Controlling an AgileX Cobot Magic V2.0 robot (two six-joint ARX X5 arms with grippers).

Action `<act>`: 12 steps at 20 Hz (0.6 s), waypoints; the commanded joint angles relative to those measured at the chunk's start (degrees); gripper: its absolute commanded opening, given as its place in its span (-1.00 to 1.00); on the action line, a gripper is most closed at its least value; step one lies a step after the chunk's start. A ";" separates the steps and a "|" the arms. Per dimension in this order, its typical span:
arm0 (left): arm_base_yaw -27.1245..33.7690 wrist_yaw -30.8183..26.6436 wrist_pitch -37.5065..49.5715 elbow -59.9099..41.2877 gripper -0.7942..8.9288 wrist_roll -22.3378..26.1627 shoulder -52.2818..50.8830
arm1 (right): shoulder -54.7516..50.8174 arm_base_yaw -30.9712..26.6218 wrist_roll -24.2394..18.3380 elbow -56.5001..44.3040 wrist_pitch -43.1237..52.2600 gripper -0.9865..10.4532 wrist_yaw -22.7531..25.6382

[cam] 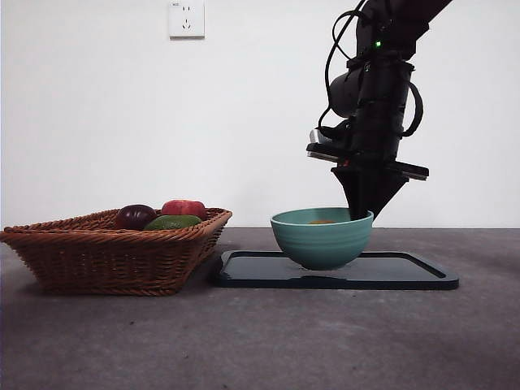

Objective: Pick up the wifruite, put it on the bowl, pick up the plate, put it on desk

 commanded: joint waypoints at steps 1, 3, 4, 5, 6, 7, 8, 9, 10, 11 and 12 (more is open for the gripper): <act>-0.48 -0.28 0.72 0.46 0.45 0.48 0.00 | 1.49 0.33 -1.18 1.66 0.00 -0.81 -0.42; -0.48 -0.28 0.66 0.46 0.45 0.44 0.00 | 1.77 0.15 -1.84 1.64 0.11 -0.81 -0.44; -0.48 -0.28 0.66 0.46 0.45 0.44 0.00 | 2.23 -0.15 -1.81 1.64 -0.02 -0.81 -0.61; -0.48 -0.28 0.66 0.46 0.45 0.46 0.00 | 2.82 -0.31 -1.84 1.55 -0.07 -0.81 -1.84; -0.48 -0.28 0.66 0.46 0.45 0.44 0.00 | 3.23 -0.42 -1.81 1.55 -0.02 -0.81 -1.90; -0.48 -0.28 0.66 0.46 0.45 0.44 0.00 | 3.34 -0.42 -1.81 1.55 -0.04 -0.81 -1.90; -0.48 -0.31 0.66 0.46 0.45 0.44 0.00 | 3.34 -0.22 -1.81 1.55 -0.04 -0.80 -1.90; -0.48 -0.31 0.66 0.46 0.45 0.46 0.00 | 3.34 -0.20 -1.81 1.55 -0.15 -0.80 -1.88; -0.48 -0.28 0.66 0.46 0.45 0.46 0.00 | 3.34 -0.20 -1.79 1.55 -0.28 -0.64 -1.75; -0.48 -0.28 0.66 0.46 0.45 0.46 0.00 | 3.28 -0.28 -1.73 1.57 -0.35 -0.35 -0.96; -0.48 -0.31 0.66 0.46 0.45 0.46 0.00 | 2.84 -0.63 -1.70 1.60 -0.44 -0.13 -0.57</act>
